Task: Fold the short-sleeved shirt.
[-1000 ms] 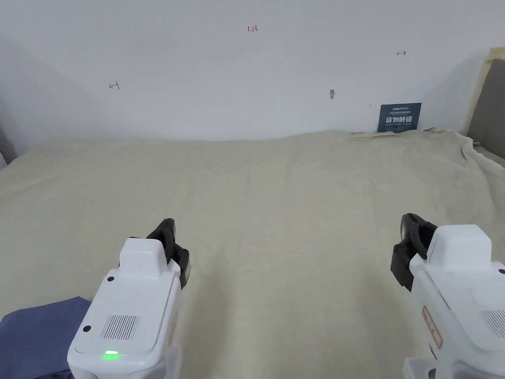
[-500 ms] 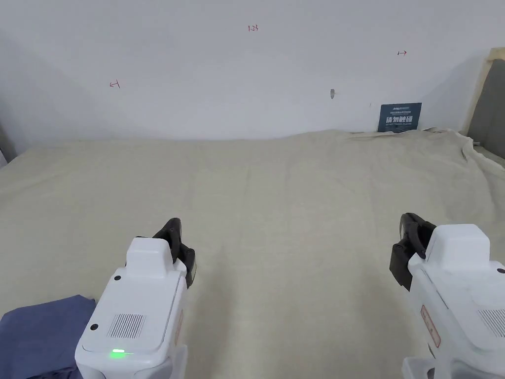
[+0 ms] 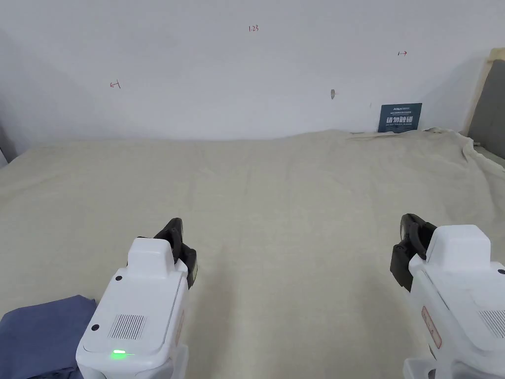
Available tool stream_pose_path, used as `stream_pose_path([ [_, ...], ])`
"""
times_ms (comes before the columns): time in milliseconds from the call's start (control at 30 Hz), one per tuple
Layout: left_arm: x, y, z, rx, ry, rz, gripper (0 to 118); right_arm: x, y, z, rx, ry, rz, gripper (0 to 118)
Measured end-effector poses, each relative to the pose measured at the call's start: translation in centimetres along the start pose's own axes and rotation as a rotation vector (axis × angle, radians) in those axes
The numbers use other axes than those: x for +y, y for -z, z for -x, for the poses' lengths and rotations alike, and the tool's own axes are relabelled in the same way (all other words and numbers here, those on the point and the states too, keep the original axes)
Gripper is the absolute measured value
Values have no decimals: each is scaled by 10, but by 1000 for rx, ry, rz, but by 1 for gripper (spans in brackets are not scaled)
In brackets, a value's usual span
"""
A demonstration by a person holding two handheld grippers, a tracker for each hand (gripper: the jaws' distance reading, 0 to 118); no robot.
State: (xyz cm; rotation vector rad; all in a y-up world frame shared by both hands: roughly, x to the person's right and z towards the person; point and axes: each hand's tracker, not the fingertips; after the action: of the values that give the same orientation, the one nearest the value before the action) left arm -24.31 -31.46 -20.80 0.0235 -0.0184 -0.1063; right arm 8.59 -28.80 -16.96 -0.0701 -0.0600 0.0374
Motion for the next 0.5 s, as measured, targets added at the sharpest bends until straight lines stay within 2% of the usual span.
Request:
stream_pose_path([
  [500, 0, 0, 1, -1, -7, 1, 0, 1, 0, 2, 0, -8, 0, 1],
])
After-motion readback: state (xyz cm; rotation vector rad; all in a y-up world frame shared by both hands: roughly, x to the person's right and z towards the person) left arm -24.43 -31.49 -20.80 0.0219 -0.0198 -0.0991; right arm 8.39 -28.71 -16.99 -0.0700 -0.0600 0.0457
